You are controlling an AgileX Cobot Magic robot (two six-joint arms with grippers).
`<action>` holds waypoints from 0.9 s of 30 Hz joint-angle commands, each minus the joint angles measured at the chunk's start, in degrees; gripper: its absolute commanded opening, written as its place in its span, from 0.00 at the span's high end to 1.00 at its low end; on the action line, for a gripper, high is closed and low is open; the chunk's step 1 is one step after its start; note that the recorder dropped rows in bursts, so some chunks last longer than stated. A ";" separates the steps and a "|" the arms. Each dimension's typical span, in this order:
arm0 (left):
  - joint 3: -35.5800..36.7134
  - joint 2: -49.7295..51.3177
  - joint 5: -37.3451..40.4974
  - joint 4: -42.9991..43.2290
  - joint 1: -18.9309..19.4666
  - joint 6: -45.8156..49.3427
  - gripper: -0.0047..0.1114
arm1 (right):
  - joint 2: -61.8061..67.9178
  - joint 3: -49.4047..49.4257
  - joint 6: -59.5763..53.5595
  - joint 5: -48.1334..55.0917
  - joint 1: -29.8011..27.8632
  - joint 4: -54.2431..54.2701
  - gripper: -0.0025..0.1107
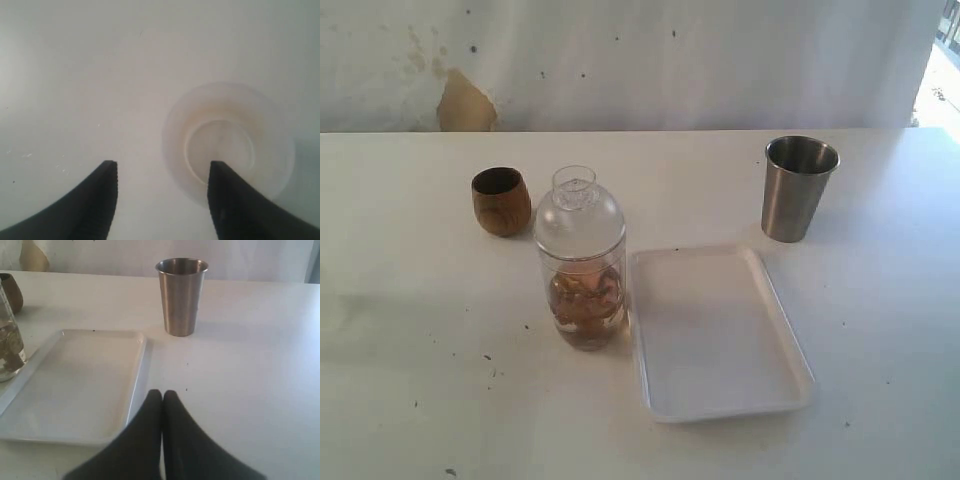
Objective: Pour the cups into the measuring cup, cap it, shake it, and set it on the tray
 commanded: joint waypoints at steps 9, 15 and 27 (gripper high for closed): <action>-4.33 10.79 -1.30 -15.63 3.91 10.14 0.51 | -0.26 0.39 0.25 -0.54 -0.22 0.00 0.98; -4.45 13.45 0.98 -10.10 3.91 8.74 0.51 | -0.26 0.39 0.25 -0.54 -0.22 0.00 0.98; -4.25 19.78 -0.87 -10.81 3.91 6.67 0.58 | -0.26 0.39 0.25 -0.54 -0.22 0.00 0.98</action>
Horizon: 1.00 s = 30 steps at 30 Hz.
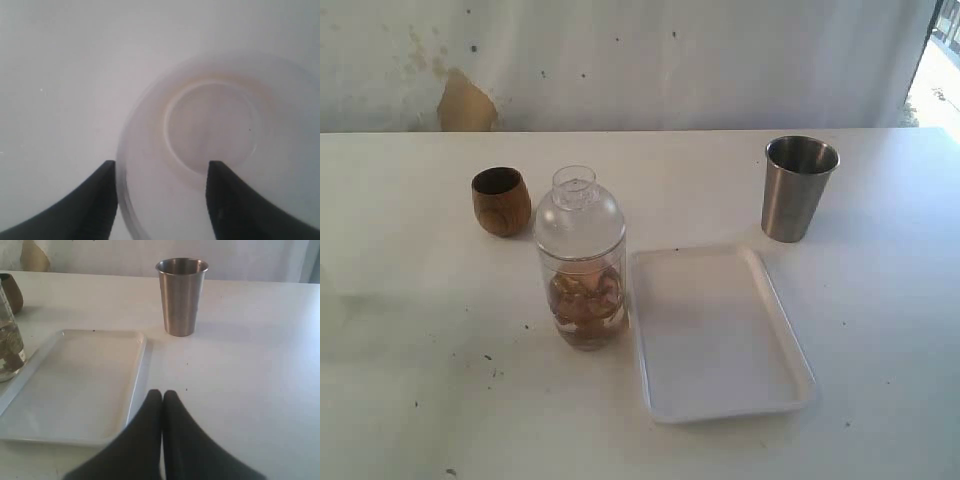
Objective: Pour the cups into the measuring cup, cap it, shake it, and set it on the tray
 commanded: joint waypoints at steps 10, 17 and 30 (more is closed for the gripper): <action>-0.20 2.73 -2.95 -16.40 0.12 12.53 0.96 | -0.26 0.39 0.25 -0.54 -0.22 0.00 0.98; -0.31 2.73 -5.31 -30.12 -4.60 22.20 0.96 | -0.26 0.39 0.25 -0.54 -0.22 0.00 0.98; -6.96 3.50 5.21 -18.84 -12.49 14.65 0.96 | -0.26 0.39 0.25 -0.54 -0.22 0.00 0.98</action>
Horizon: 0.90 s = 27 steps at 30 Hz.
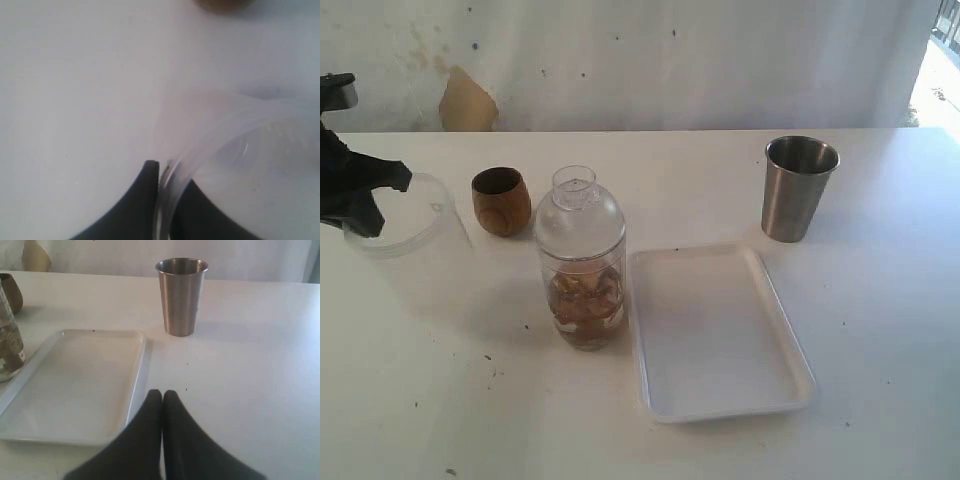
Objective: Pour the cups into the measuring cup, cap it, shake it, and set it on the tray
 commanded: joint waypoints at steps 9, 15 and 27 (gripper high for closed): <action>-0.74 3.87 -0.71 0.40 -5.61 -1.38 0.96 | -0.26 0.39 0.25 -0.54 -0.22 0.00 0.98; -0.74 3.87 -0.41 2.74 -5.61 -3.26 0.92 | -0.26 0.39 0.25 -0.54 -0.22 0.00 0.98; -0.74 1.92 -2.43 0.37 -5.61 0.09 0.33 | -0.26 0.39 0.25 -0.54 -0.22 0.00 0.98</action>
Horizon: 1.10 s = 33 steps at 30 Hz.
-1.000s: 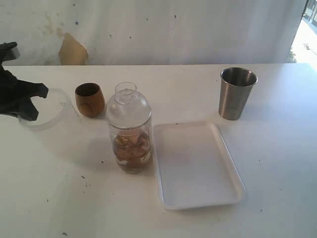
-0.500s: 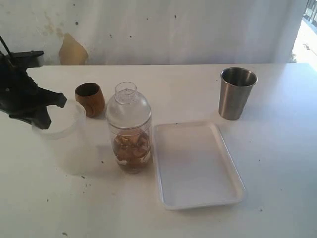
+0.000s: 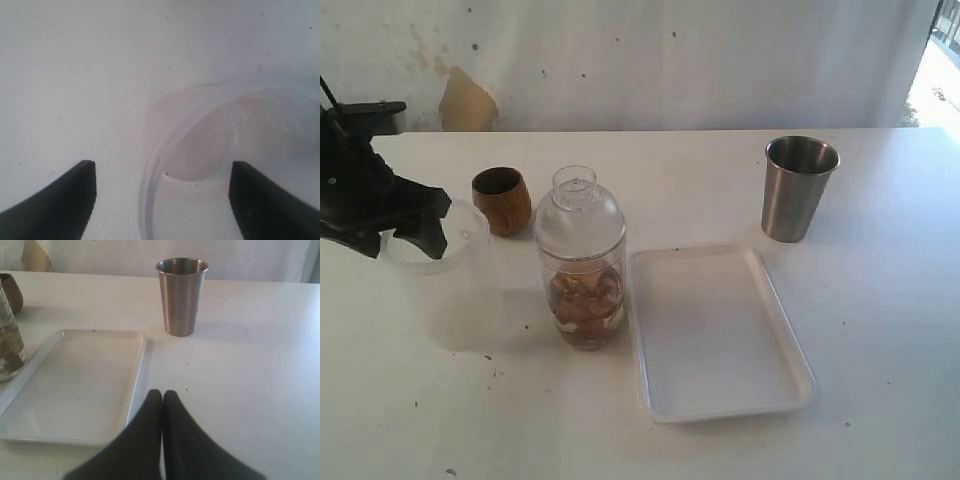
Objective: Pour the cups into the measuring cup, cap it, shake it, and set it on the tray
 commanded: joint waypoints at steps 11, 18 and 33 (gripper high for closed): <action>-2.05 -17.20 -7.67 -5.20 -0.18 7.20 0.33 | -0.26 0.39 0.25 -0.54 -0.22 0.00 0.98; 14.97 -30.96 -16.70 -39.99 -6.00 33.91 0.33 | -0.26 0.39 0.25 -0.54 -0.22 0.00 0.98; 37.72 -31.32 -45.71 -60.80 -29.41 59.48 0.18 | -0.26 0.39 0.25 -0.54 -0.22 0.00 0.98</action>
